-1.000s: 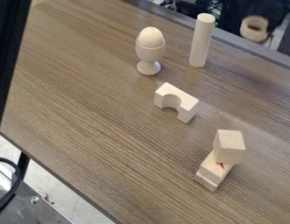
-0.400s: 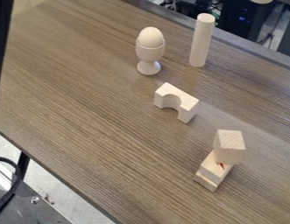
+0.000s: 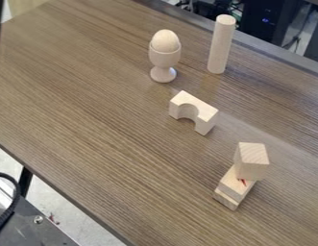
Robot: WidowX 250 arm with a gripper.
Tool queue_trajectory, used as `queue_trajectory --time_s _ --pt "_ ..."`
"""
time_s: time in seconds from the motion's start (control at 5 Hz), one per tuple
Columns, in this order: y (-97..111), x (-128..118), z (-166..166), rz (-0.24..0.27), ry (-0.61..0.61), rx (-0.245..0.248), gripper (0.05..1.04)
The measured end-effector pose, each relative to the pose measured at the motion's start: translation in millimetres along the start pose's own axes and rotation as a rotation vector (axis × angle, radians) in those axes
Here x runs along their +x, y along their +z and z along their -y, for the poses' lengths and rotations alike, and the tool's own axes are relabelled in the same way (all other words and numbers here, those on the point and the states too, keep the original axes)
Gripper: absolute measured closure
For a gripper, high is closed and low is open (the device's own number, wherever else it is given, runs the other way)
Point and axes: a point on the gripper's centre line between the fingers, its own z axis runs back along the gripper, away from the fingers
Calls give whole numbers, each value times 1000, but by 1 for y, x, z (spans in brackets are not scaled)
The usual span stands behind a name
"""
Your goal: Put the ring on top of the cylinder
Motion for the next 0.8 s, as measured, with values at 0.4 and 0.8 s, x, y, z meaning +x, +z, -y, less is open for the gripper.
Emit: queue_trajectory --time_s 0.4,0.8 --pt "-22 -17 -16 -64 60 -17 360" --pt "-25 -19 -25 -66 83 -17 360"
